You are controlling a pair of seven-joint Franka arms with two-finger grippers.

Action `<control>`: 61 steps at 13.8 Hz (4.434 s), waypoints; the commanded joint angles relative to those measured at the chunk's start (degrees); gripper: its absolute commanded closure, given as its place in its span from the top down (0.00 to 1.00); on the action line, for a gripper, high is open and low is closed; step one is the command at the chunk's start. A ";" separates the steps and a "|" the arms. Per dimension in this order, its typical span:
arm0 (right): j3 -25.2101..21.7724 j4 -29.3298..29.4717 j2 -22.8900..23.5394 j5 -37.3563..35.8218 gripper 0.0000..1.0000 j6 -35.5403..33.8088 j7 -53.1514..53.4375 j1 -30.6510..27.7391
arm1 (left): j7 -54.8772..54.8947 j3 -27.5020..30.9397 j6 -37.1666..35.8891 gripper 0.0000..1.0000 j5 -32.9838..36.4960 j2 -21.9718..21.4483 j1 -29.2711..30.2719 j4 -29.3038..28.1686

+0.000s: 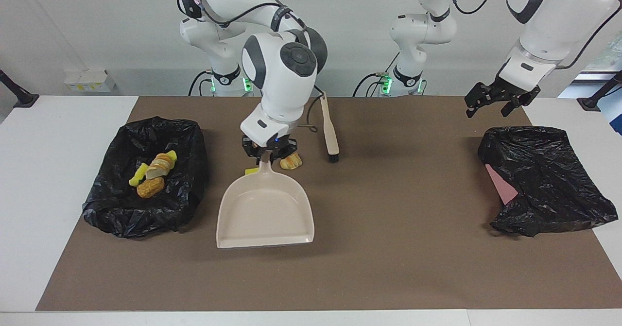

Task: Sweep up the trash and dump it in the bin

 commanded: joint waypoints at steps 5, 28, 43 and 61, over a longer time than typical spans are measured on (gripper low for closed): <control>1.02 5.56 10.26 8.44 0.00 11.44 13.51 4.79 | -0.07 0.45 -2.36 1.00 1.60 0.20 -1.12 1.12; 1.55 0.72 9.13 8.70 0.67 13.47 3.14 4.18 | 0.20 0.97 -3.95 1.00 0.72 -0.59 -0.33 0.86; 1.81 -39.04 -23.45 18.28 1.00 12.03 5.42 11.63 | -0.07 0.36 0.61 1.00 -1.83 2.13 -2.26 0.50; 1.72 -62.82 -32.87 20.31 0.00 30.79 9.90 20.09 | -23.70 -0.87 32.24 1.00 -5.25 19.44 -23.52 -3.45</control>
